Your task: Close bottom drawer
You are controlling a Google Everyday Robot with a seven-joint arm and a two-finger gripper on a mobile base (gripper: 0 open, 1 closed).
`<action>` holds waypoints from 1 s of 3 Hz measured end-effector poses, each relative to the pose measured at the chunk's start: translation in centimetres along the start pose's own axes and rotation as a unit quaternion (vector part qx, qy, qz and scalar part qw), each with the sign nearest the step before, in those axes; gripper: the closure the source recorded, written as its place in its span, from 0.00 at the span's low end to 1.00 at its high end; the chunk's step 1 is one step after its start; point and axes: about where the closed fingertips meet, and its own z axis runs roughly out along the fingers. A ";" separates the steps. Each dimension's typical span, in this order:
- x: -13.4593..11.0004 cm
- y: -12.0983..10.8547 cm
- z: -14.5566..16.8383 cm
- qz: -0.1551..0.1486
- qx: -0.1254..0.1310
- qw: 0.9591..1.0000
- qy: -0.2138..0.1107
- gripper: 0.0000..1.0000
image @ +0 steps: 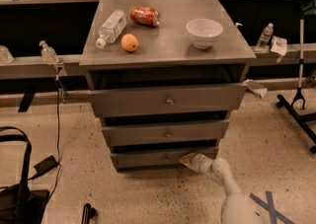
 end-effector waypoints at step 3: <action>-0.6 0.8 -1.0 0.012 -0.017 1.000 -0.010 0.89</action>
Offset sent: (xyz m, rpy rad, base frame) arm -0.0742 0.0056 0.0554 0.1794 0.1025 0.0950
